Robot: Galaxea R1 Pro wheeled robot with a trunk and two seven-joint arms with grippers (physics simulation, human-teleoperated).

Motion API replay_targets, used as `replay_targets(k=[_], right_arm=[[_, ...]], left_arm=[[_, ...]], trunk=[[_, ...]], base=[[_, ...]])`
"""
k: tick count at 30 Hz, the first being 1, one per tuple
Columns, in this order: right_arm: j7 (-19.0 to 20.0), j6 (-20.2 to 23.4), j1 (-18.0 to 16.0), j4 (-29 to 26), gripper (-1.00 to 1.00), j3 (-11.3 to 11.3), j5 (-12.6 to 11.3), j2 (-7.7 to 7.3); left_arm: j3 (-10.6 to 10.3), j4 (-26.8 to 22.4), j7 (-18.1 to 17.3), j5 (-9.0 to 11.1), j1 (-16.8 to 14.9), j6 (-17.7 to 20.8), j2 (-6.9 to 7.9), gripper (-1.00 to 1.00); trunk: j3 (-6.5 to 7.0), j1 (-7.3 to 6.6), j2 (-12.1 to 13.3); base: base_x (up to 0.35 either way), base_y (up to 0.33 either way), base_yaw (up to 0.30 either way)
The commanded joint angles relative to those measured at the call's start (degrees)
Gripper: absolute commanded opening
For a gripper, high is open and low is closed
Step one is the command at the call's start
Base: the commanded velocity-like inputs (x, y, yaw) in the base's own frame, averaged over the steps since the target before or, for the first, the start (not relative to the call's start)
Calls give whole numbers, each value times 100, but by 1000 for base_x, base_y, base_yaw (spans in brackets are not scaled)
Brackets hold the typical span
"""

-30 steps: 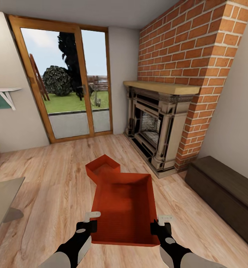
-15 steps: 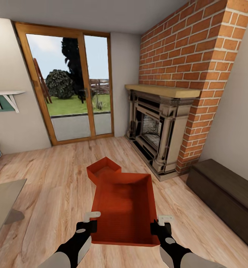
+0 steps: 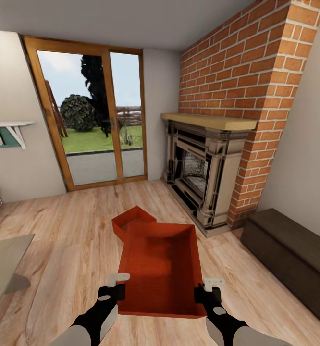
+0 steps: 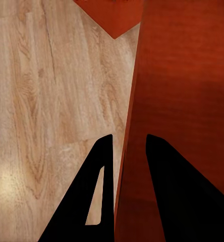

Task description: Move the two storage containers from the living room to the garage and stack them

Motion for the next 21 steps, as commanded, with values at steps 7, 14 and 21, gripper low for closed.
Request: replay_targets(k=[7,14,21], right_arm=[[-35,-52,-8,-4,-100,-182,-107,-12],[-35,-47,-4,-4,-100,-182,-107,-12],[-35,-49,-7,-4,-100,-182,-102,-13]], left_arm=[[138,2,47,-58,-6,4,27,-100],[138,2,47,-58,-5,4,27,-100],[138,2,47,-58,-5,2,27,-100]], trunk=[[57,1,-5],[122,1,-5],[186,1,-5]], base=[[0,0,0],[0,0,0],[0,0,0]])
